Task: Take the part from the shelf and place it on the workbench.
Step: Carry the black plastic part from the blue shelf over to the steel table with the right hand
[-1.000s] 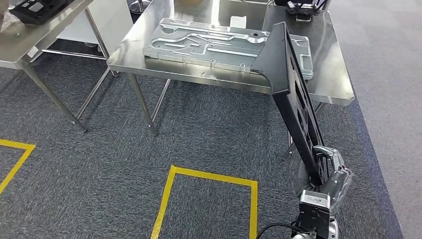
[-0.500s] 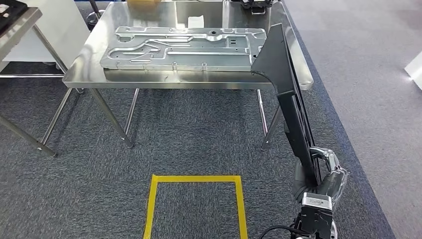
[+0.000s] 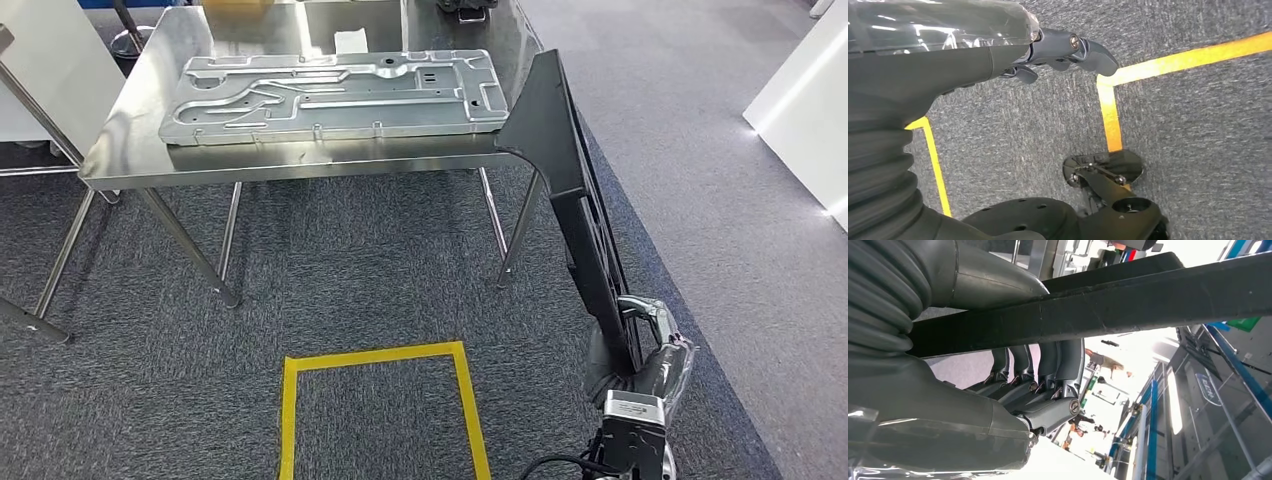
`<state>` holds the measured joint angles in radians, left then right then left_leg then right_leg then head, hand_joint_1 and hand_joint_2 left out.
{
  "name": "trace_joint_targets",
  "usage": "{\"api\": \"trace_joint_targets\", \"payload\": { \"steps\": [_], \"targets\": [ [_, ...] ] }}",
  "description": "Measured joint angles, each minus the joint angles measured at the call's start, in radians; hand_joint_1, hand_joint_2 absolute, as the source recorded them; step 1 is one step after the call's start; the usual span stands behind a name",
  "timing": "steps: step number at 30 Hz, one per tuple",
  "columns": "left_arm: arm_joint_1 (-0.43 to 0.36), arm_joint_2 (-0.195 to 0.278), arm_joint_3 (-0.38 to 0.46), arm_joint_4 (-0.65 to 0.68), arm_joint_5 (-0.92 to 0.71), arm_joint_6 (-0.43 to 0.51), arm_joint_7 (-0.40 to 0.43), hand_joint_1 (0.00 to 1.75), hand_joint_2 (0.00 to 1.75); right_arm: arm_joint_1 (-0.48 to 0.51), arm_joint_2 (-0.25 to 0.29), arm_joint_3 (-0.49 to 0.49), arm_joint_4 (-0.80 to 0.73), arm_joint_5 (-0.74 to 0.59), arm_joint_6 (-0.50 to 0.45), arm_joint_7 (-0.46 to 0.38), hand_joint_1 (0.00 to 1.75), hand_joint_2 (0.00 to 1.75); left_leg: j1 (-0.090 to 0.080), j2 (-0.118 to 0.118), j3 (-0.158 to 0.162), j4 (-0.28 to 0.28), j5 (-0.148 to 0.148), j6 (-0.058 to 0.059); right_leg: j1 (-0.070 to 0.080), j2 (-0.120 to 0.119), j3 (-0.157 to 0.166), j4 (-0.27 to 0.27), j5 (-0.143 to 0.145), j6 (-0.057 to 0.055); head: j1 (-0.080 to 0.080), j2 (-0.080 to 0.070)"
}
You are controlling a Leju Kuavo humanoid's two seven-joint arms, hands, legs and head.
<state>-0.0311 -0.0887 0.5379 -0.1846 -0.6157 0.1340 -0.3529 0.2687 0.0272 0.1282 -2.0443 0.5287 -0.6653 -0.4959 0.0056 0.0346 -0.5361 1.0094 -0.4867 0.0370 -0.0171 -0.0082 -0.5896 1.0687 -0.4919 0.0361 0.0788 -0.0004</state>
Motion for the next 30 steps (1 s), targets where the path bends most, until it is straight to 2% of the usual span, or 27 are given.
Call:
{"api": "trace_joint_targets", "payload": {
  "steps": [1, 2, 4, 7, 9, 10, 12, 13, 14, 15, 16, 18, 19, 20, 21, 23, 25, 26, 27, 28, 29, 30],
  "targets": [
    [-0.001, 0.0, 0.0, 0.0, 0.0, -0.002, 0.0, 0.0, 1.75, 0.0, 0.0, 0.002, 0.0, 0.0, 0.0, 0.0, 1.75, 1.75, -0.002, 0.001, 0.0, 0.002, -0.001, -0.004, 0.003, -0.005, 0.025, -0.047, 0.012, -0.006, 0.0, 0.0],
    [-0.001, 0.0, 0.0, 0.0, 0.001, -0.005, 0.0, 0.0, 1.75, 0.0, 0.0, 0.003, 0.0, 0.0, 0.0, 0.0, 1.75, 1.75, -0.005, 0.001, -0.001, 0.004, -0.004, -0.005, 0.005, -0.008, 0.035, -0.068, 0.014, -0.008, -0.001, 0.0],
    [-0.002, 0.0, 0.002, 0.0, 0.006, -0.017, 0.0, 0.0, 1.75, 0.001, -0.001, 0.007, 0.0, 0.001, 0.0, 0.0, 1.75, 1.75, -0.007, 0.001, -0.003, 0.007, -0.006, -0.004, 0.004, -0.006, 0.034, -0.073, 0.017, -0.008, -0.001, 0.0],
    [-0.002, 0.004, 0.011, 0.0, 0.011, -0.028, 0.003, 0.0, 1.75, 0.001, -0.002, 0.013, 0.0, 0.001, 0.0, 0.0, 1.75, 1.75, -0.012, 0.001, 0.007, -0.023, -0.003, 0.006, -0.002, -0.006, 0.04, -0.078, 0.036, -0.002, -0.002, 0.0],
    [-0.002, 0.003, 0.014, 0.0, 0.01, -0.03, 0.008, 0.0, 1.75, 0.001, -0.002, 0.017, 0.001, 0.001, 0.0, 0.0, 1.75, 1.75, -0.007, -0.001, 0.038, -0.074, 0.006, 0.022, -0.001, -0.005, 0.041, -0.067, 0.048, 0.002, -0.002, 0.0],
    [-0.002, 0.002, 0.014, 0.0, 0.009, -0.031, 0.012, 0.0, 1.75, 0.0, -0.002, 0.018, 0.001, 0.001, 0.0, -0.001, 1.75, 1.75, -0.001, -0.002, 0.054, -0.093, 0.01, 0.027, -0.001, -0.001, 0.032, -0.05, 0.038, 0.005, -0.001, 0.0],
    [-0.001, 0.001, 0.015, 0.0, 0.008, -0.031, 0.019, 0.0, 1.75, 0.0, -0.002, 0.019, 0.001, 0.002, 0.0, -0.001, 1.75, 1.75, 0.008, -0.003, 0.072, -0.11, 0.015, 0.027, -0.004, 0.008, -0.018, 0.031, -0.012, 0.011, 0.003, 0.0],
    [-0.001, 0.001, 0.016, 0.0, 0.006, -0.031, 0.023, 0.0, 1.75, 0.001, -0.002, 0.019, 0.001, 0.003, 0.0, -0.001, 1.75, 1.75, 0.013, -0.003, 0.076, -0.111, 0.013, 0.021, -0.009, 0.01, -0.054, 0.088, -0.038, 0.017, 0.003, 0.0],
    [0.001, 0.001, 0.017, 0.0, 0.003, -0.03, 0.026, 0.0, 1.75, 0.002, -0.003, 0.019, 0.002, 0.003, 0.0, -0.001, 1.75, 1.75, 0.019, -0.003, 0.079, -0.11, 0.009, 0.013, -0.017, 0.01, -0.085, 0.133, -0.053, 0.025, 0.004, 0.0],
    [0.002, 0.0, 0.018, 0.0, 0.0, -0.029, 0.029, 0.0, 1.75, 0.004, -0.003, 0.019, 0.002, 0.004, 0.0, 0.0, 1.75, 1.75, 0.027, -0.003, 0.085, -0.108, 0.002, 0.001, -0.025, 0.01, -0.102, 0.152, -0.05, 0.035, 0.004, 0.0],
    [0.003, 0.0, 0.019, 0.0, -0.002, -0.028, 0.032, 0.0, 1.75, 0.005, -0.004, 0.019, 0.003, 0.004, 0.0, 0.0, 1.75, 1.75, 0.038, -0.003, 0.093, -0.105, -0.005, -0.013, -0.035, 0.008, -0.099, 0.133, -0.026, 0.048, 0.004, 0.0],
    [0.007, 0.0, 0.022, 0.0, -0.006, -0.026, 0.037, 0.0, 1.75, 0.006, -0.004, 0.019, 0.004, 0.005, 0.0, 0.0, 1.75, 1.75, 0.06, -0.003, 0.112, -0.091, -0.029, -0.049, -0.056, 0.002, -0.051, 0.026, 0.042, 0.081, 0.005, 0.0],
    [0.008, 0.004, 0.024, 0.0, -0.007, -0.025, 0.038, 0.0, 1.75, 0.006, -0.004, 0.019, 0.006, 0.006, 0.0, 0.0, 1.75, 1.75, 0.069, -0.003, 0.12, -0.079, -0.042, -0.067, -0.062, 0.0, -0.031, -0.019, 0.055, 0.091, 0.009, 0.0],
    [0.008, 0.006, 0.025, 0.0, -0.009, -0.023, 0.039, 0.0, 1.75, 0.006, -0.004, 0.019, 0.007, 0.006, 0.0, 0.0, 1.75, 1.75, 0.073, -0.002, 0.123, -0.067, -0.053, -0.082, -0.063, -0.002, -0.022, -0.044, 0.05, 0.088, 0.013, 0.0],
    [0.006, 0.007, 0.026, 0.0, -0.01, -0.022, 0.04, 0.0, 1.75, 0.008, -0.005, 0.019, 0.009, 0.006, 0.0, 0.001, 1.75, 1.75, 0.072, -0.002, 0.122, -0.059, -0.063, -0.093, -0.06, -0.001, -0.024, -0.044, 0.035, 0.073, 0.016, 0.0],
    [0.004, 0.005, 0.026, -0.001, -0.011, -0.022, 0.04, 0.0, 1.75, 0.013, -0.006, 0.018, 0.008, 0.007, 0.0, 0.002, 1.75, 1.75, 0.073, -0.002, 0.125, -0.05, -0.07, -0.107, -0.057, 0.003, -0.031, -0.023, 0.012, 0.026, 0.013, 0.0],
    [0.001, 0.003, 0.027, -0.001, -0.011, -0.022, 0.04, 0.0, 1.75, 0.018, -0.006, 0.017, 0.006, 0.007, 0.0, 0.002, 1.75, 1.75, 0.079, -0.004, 0.104, 0.0, -0.049, -0.118, -0.054, 0.011, -0.02, -0.009, -0.003, -0.001, 0.004, 0.0],
    [-0.001, 0.002, 0.028, -0.001, -0.011, -0.022, 0.04, 0.0, 1.75, 0.018, -0.006, 0.017, 0.004, 0.007, 0.0, 0.002, 1.75, 1.75, 0.081, -0.007, 0.07, 0.057, -0.031, -0.119, -0.049, 0.013, -0.007, -0.012, -0.012, -0.01, 0.001, 0.0],
    [-0.003, 0.002, 0.029, -0.001, -0.011, -0.022, 0.039, 0.0, 1.75, 0.019, -0.006, 0.017, 0.002, 0.007, 0.0, 0.002, 1.75, 1.75, 0.08, -0.009, 0.021, 0.128, -0.022, -0.115, -0.043, 0.015, 0.01, -0.019, -0.021, -0.016, -0.002, 0.0],
    [-0.003, 0.001, 0.03, -0.001, -0.01, -0.022, 0.039, 0.0, 1.75, 0.019, -0.006, 0.017, 0.0, 0.007, 0.0, 0.001, 1.75, 1.75, 0.074, -0.011, -0.032, 0.199, -0.031, -0.107, -0.036, 0.016, 0.03, -0.03, -0.031, -0.023, -0.006, 0.0],
    [-0.003, 0.001, 0.032, -0.001, -0.01, -0.023, 0.038, 0.0, 1.75, 0.02, -0.007, 0.017, 0.0, 0.008, 0.0, 0.001, 1.75, 1.75, 0.064, -0.012, -0.084, 0.258, -0.061, -0.097, -0.028, 0.018, 0.053, -0.042, -0.041, -0.029, -0.007, 0.0],
    [-0.003, 0.001, 0.034, -0.001, -0.009, -0.023, 0.037, 0.0, 1.75, 0.02, -0.007, 0.016, 0.0, 0.007, 0.0, 0.0, 1.75, 1.75, 0.052, -0.013, -0.127, 0.292, -0.105, -0.085, -0.019, 0.021, 0.079, -0.055, -0.051, -0.035, -0.008, 0.0]
  ]
}}
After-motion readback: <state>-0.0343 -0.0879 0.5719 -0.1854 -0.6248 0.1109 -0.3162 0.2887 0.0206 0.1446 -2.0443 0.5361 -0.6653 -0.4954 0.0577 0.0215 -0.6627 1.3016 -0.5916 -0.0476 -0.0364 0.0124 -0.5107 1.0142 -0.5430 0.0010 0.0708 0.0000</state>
